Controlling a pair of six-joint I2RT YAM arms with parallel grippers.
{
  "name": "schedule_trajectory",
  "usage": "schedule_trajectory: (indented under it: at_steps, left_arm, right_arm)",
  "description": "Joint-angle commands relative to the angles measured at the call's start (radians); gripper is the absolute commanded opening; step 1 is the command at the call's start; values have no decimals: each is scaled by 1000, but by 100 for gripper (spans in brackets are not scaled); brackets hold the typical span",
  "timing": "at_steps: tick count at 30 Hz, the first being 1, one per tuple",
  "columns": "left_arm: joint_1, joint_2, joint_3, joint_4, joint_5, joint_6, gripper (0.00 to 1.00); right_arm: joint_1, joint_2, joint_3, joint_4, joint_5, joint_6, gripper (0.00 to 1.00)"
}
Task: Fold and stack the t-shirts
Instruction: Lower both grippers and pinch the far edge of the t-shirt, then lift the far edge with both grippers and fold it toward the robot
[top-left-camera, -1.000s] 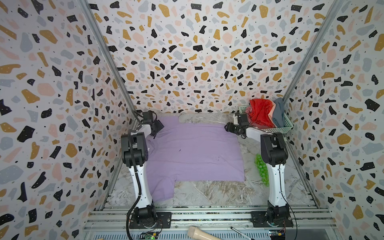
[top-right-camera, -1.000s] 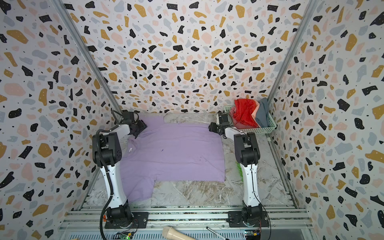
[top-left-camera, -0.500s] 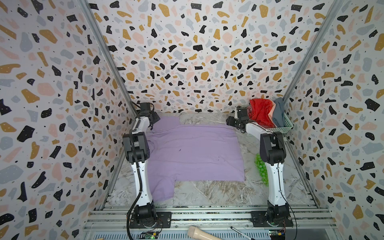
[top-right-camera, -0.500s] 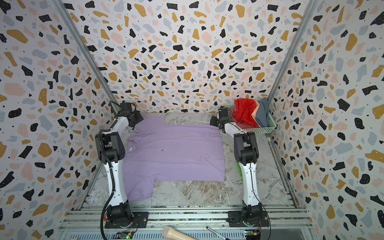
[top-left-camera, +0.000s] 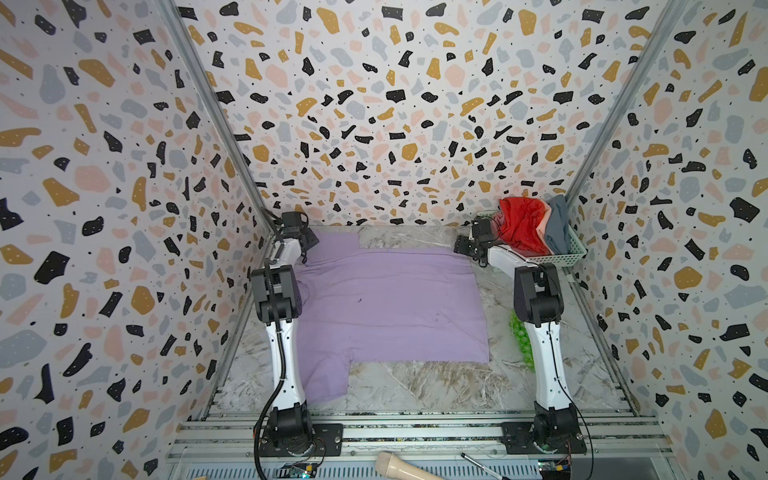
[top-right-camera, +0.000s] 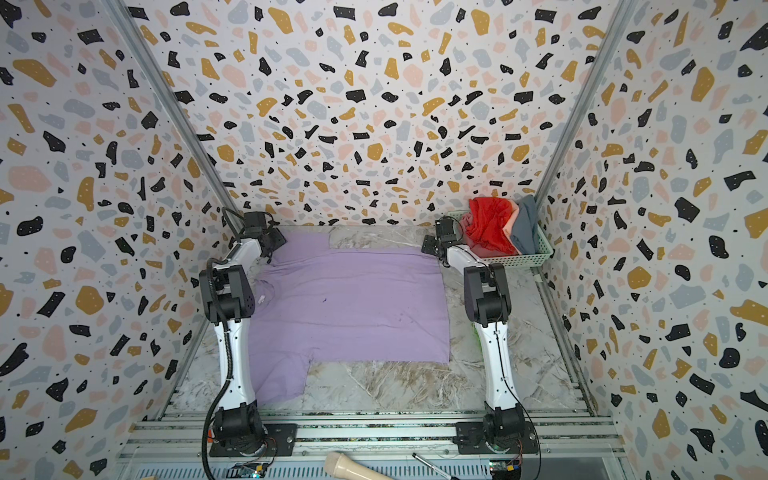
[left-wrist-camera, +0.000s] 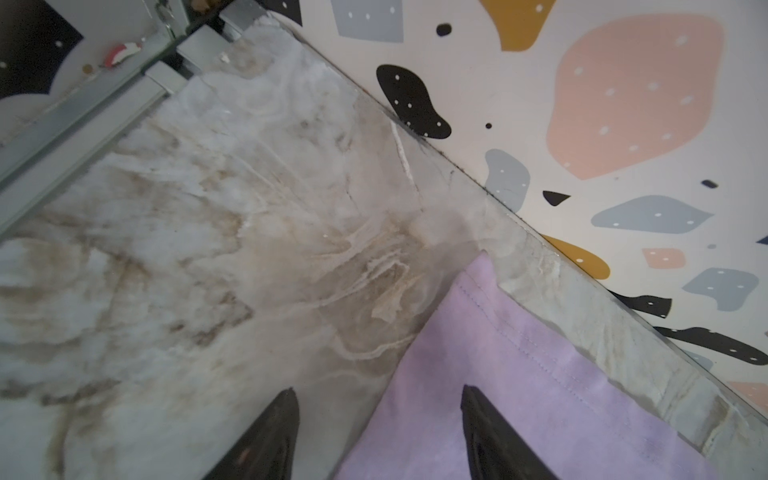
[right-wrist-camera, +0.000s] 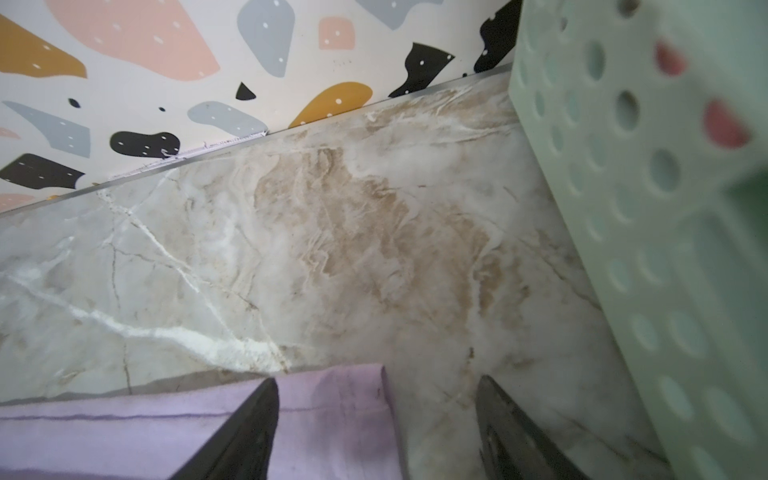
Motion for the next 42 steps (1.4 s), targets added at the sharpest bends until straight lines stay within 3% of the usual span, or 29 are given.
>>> schedule_trajectory:
  at_steps: [1, 5, 9, 13, 18, 25, 33, 42]
  left_arm:
    - [-49, 36, -6, -71, 6, 7, 62]
    - [-100, 36, -34, -100, 1, 21, 53]
    - [-106, 35, -67, -101, -23, -3, 33]
    - [-100, 23, -66, -113, -68, 4, 14]
    - [-80, -12, -82, -76, -47, -7, 0]
    - [-48, -84, -110, -5, 63, -14, 0]
    - [-8, -265, -230, 149, 233, -55, 0]
    - [-2, -446, -336, 79, 186, 51, 0]
  right_arm:
    - [5, 25, 22, -105, 9, 18, 75]
    - [14, 39, 27, -135, 17, 19, 74]
    - [34, 56, 37, -140, 44, -6, 67]
    - [45, 120, 134, -194, 14, -22, 26]
    - [56, 112, 157, -187, 25, -49, 0]
    - [52, 2, 134, -95, 32, -60, 0]
    - [49, -253, -96, 108, -4, -68, 0]
    - [37, -385, -262, 168, -18, -83, 0]
